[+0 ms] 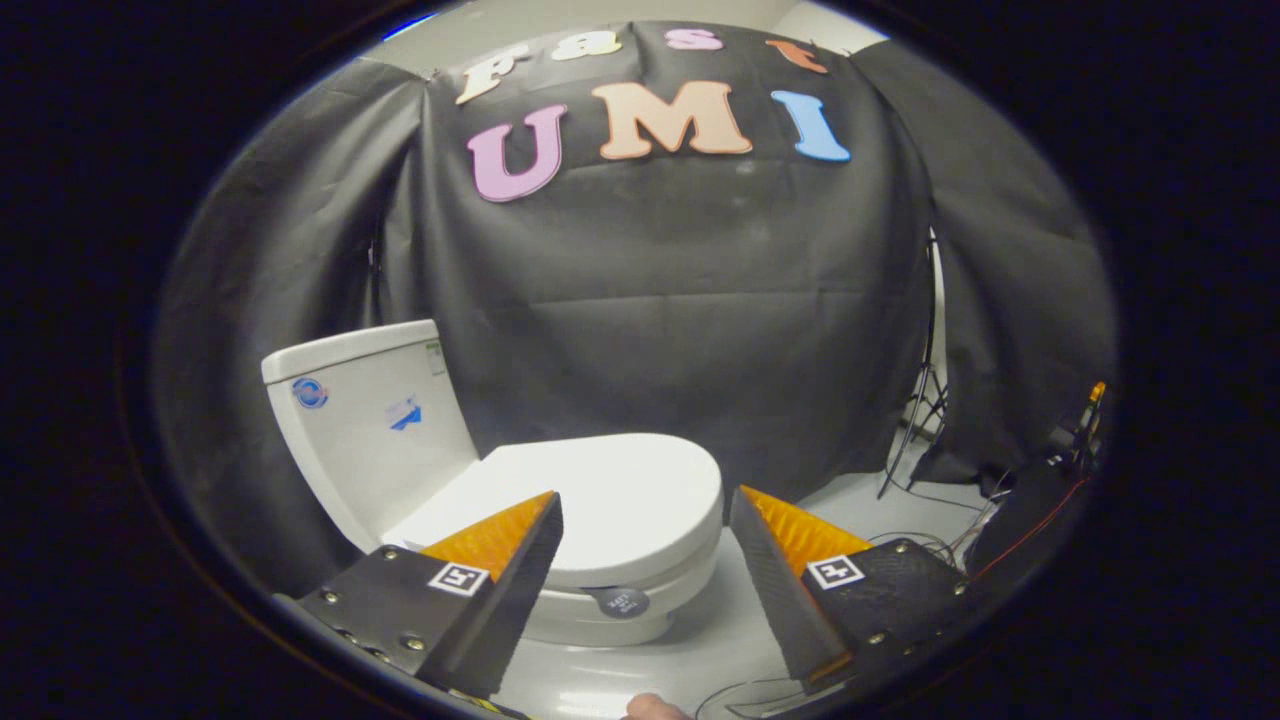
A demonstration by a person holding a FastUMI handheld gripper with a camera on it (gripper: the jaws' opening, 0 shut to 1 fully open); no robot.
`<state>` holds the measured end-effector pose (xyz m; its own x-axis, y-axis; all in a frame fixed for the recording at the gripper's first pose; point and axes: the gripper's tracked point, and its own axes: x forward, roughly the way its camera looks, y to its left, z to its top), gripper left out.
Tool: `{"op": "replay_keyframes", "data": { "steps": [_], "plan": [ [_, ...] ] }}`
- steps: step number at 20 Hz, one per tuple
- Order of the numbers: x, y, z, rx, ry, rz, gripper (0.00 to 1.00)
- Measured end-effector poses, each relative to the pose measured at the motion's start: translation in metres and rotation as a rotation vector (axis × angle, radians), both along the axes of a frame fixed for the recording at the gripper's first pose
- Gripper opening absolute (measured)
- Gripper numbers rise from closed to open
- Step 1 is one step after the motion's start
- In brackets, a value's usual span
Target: Open the toilet lid.
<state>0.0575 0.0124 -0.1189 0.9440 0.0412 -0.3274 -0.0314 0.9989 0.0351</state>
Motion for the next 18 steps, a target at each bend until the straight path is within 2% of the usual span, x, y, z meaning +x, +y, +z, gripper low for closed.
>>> {"op": "replay_keyframes", "data": {
  "steps": [5,10,13,15,18],
  "plan": [
    [0.011,0.005,-0.049,0.063,0.139,-0.034,1.0],
    [0.014,0.007,-0.088,0.139,0.261,-0.102,1.0],
    [0.014,0.006,-0.109,0.243,0.34,-0.134,0.99],
    [0.005,0.009,-0.132,0.336,0.414,-0.17,0.82],
    [-0.002,0.015,-0.164,0.515,0.511,-0.229,0.82]
  ]
}}
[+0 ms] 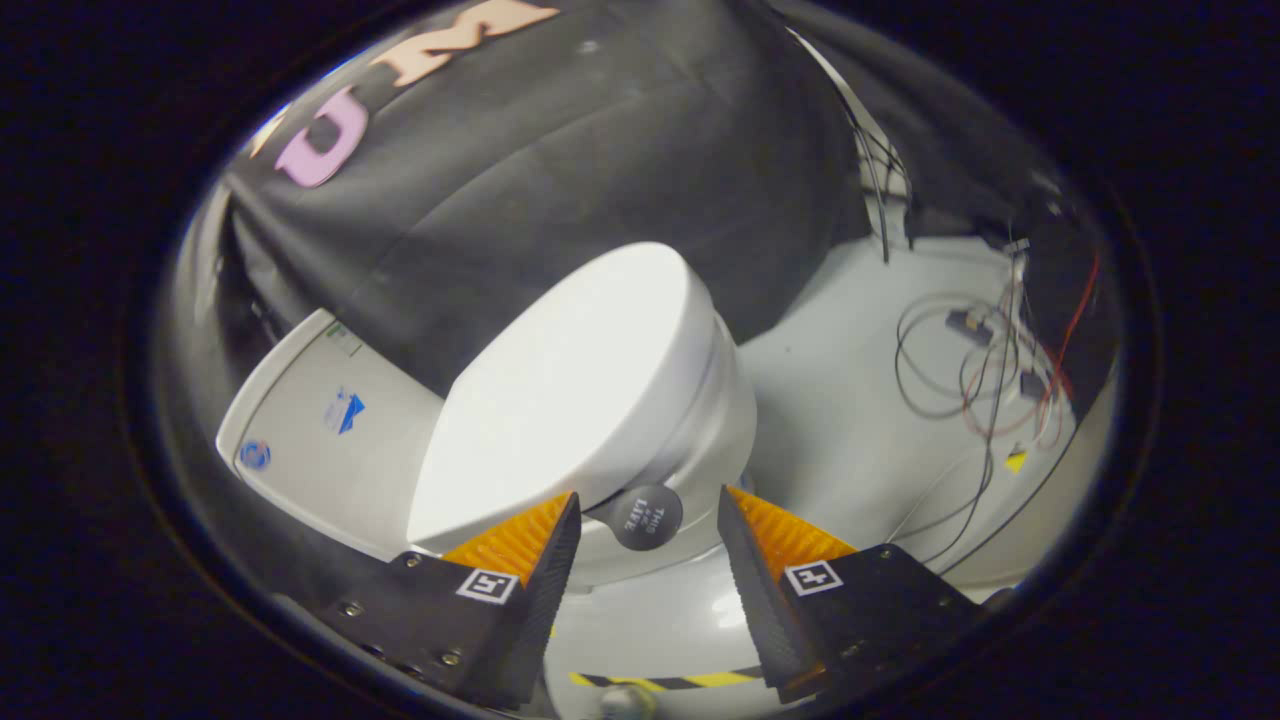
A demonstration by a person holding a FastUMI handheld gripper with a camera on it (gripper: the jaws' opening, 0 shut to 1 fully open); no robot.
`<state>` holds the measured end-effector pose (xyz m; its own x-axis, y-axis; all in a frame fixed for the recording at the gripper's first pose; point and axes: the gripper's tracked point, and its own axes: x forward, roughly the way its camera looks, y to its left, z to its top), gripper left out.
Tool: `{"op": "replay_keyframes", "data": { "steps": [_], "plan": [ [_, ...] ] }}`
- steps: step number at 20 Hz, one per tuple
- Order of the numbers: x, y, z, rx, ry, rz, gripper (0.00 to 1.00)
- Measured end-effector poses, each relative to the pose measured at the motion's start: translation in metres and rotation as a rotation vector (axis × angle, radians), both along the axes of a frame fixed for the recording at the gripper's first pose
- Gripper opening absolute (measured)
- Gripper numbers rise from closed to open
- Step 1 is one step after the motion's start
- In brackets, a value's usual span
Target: Open the toilet lid.
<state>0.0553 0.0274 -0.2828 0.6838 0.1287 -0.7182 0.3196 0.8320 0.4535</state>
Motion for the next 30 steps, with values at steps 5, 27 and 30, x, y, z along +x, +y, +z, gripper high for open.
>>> {"op": "replay_keyframes", "data": {
  "steps": [5,27,30],
  "plan": [
    [0.006,0.001,-0.017,0.252,0.059,-0.166,0.28],
    [0.026,0.031,0.073,0.218,-0.092,-0.035,0.01],
    [0.027,0.043,0.09,0.167,-0.115,0.018,0.01]
  ]
}}
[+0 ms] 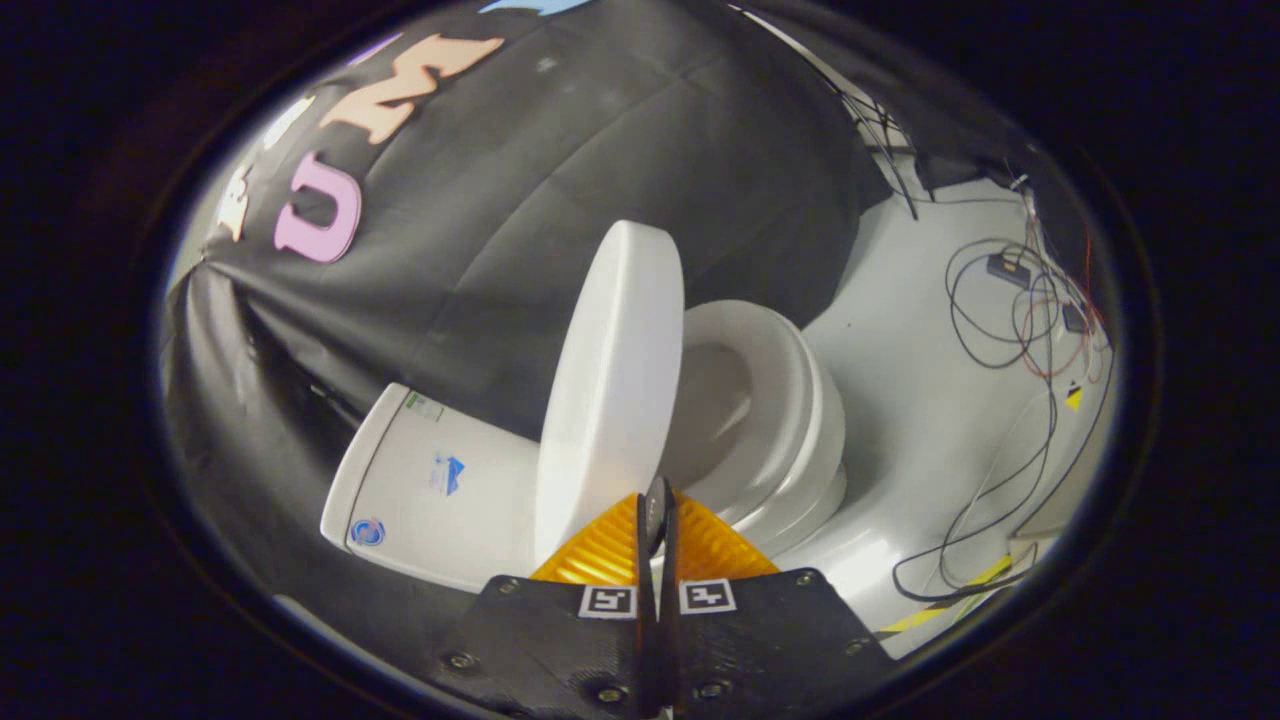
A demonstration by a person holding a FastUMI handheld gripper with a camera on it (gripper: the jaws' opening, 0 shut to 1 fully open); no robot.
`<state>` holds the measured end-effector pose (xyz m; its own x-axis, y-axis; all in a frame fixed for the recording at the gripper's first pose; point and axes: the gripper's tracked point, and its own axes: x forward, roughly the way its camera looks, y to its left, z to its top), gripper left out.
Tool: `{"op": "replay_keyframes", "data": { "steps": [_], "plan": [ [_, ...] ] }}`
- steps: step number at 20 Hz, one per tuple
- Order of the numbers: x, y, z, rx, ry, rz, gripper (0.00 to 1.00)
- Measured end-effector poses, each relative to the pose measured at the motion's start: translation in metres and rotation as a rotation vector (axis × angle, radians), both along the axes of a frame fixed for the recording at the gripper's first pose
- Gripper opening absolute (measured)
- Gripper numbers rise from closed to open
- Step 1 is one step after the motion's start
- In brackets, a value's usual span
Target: Open the toilet lid.
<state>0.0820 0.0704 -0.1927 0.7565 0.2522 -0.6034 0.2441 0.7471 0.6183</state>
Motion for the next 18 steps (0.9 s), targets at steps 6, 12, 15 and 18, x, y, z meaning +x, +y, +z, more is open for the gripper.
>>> {"op": "replay_keyframes", "data": {
  "steps": [6,12,15,18],
  "plan": [
    [0.004,0.018,0.027,0.036,-0.037,0.026,0.01],
    [0.009,0.031,0.036,-0.008,-0.029,0.044,0.01],
    [0.005,0.036,0.042,-0.031,-0.027,0.051,0.01],
    [0.007,0.038,0.044,-0.051,-0.031,0.054,0.01]
  ]
}}
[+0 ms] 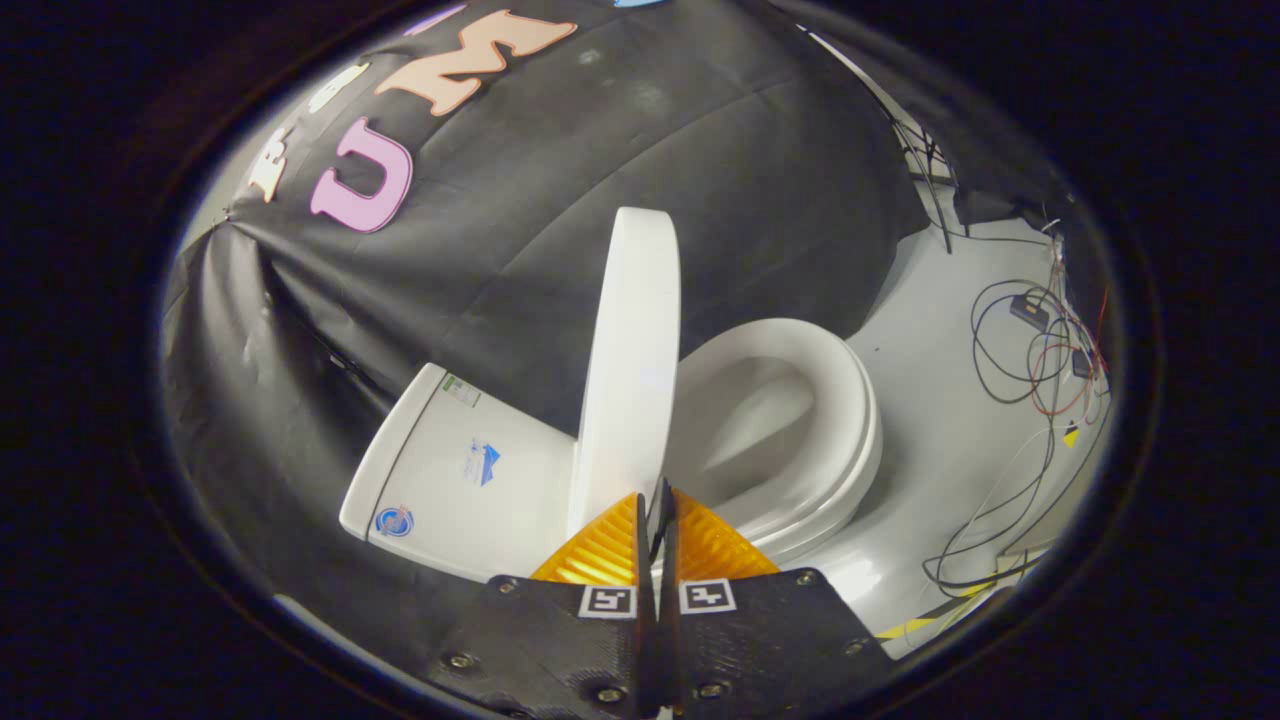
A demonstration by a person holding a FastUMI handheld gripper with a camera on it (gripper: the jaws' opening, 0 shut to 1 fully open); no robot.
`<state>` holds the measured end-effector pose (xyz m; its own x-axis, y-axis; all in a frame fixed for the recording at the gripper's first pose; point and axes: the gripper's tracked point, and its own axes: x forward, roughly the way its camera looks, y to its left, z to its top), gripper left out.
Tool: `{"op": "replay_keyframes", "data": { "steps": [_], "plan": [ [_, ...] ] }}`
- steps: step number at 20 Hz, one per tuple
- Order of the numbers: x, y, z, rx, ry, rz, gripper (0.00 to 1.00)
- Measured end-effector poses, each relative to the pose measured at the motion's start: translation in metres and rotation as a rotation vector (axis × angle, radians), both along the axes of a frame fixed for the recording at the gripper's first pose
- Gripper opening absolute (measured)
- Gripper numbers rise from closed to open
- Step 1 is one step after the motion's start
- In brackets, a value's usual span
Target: Open the toilet lid.
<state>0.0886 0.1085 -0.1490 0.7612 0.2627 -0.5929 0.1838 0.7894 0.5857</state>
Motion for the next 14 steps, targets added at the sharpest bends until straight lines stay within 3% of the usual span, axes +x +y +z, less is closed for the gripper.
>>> {"op": "replay_keyframes", "data": {
  "steps": [8,14],
  "plan": [
    [0.0,0.01,0.017,-0.066,-0.076,0.052,0.01],
    [0.001,0.029,0.036,-0.029,-0.149,0.068,0.03]
  ]
}}
